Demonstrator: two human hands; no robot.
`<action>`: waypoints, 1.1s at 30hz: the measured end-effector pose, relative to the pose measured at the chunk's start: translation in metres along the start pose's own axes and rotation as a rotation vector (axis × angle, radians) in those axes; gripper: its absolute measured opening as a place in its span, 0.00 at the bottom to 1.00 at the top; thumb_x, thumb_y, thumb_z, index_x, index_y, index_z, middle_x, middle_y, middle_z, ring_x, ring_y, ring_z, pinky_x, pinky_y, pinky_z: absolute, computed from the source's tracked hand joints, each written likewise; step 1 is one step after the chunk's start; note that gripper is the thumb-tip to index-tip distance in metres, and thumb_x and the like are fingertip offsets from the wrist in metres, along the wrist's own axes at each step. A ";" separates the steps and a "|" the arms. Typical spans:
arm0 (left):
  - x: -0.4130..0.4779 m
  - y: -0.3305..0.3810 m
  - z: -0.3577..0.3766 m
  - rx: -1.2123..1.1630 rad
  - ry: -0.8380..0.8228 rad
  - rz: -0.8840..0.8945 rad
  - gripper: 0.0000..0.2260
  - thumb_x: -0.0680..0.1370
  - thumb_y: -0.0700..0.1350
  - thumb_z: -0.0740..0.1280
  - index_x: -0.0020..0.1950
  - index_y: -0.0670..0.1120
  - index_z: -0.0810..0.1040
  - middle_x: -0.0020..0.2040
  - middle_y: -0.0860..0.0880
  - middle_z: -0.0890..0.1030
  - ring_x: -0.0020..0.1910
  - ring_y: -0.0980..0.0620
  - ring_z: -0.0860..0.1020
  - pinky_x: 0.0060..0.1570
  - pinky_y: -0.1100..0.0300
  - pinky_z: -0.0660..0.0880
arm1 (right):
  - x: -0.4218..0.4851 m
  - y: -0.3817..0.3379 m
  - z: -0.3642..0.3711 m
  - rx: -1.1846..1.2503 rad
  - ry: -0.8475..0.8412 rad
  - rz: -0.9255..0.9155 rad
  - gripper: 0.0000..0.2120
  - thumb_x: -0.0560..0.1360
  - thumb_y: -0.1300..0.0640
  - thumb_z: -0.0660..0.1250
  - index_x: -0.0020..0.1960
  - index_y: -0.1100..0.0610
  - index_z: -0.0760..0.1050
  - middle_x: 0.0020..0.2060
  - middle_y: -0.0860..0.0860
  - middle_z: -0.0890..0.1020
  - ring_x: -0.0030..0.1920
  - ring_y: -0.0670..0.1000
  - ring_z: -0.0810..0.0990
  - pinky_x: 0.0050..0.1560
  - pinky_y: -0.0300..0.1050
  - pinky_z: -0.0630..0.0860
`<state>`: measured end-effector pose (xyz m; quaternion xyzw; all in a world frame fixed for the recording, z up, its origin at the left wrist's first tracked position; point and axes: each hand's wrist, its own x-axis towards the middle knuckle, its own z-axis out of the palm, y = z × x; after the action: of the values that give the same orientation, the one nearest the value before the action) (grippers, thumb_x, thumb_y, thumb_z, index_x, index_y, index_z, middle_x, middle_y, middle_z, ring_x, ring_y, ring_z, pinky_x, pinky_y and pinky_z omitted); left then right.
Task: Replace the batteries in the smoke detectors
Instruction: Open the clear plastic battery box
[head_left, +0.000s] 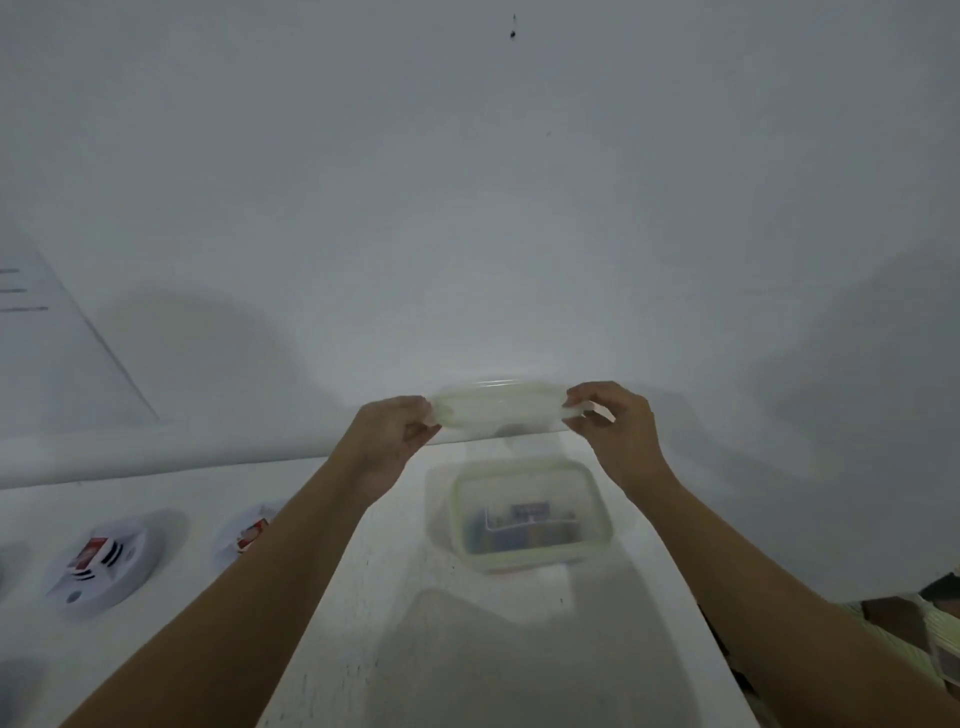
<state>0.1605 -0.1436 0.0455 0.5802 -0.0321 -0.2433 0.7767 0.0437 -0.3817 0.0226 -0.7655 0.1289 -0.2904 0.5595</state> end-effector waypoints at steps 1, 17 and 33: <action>0.007 -0.005 0.000 0.053 0.001 -0.004 0.07 0.77 0.27 0.63 0.44 0.34 0.78 0.48 0.39 0.81 0.50 0.46 0.81 0.51 0.62 0.82 | 0.004 0.007 0.001 -0.039 -0.006 -0.003 0.17 0.67 0.75 0.75 0.40 0.53 0.83 0.47 0.54 0.83 0.50 0.48 0.82 0.52 0.41 0.79; 0.030 -0.055 -0.020 0.108 0.013 -0.234 0.11 0.84 0.37 0.61 0.65 0.37 0.77 0.59 0.45 0.81 0.50 0.44 0.83 0.40 0.60 0.83 | -0.001 0.052 0.007 0.069 -0.136 0.245 0.18 0.71 0.83 0.61 0.46 0.66 0.84 0.57 0.58 0.76 0.47 0.50 0.83 0.44 0.47 0.84; 0.050 -0.088 -0.019 0.712 0.212 0.033 0.12 0.80 0.36 0.65 0.58 0.48 0.81 0.61 0.44 0.80 0.51 0.41 0.83 0.48 0.46 0.84 | -0.005 0.065 0.011 -0.309 -0.219 0.330 0.14 0.78 0.66 0.62 0.55 0.59 0.84 0.57 0.46 0.78 0.57 0.48 0.76 0.47 0.29 0.68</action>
<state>0.1808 -0.1658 -0.0535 0.8355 -0.0434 -0.1429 0.5288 0.0547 -0.3927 -0.0414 -0.8375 0.2336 -0.0870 0.4863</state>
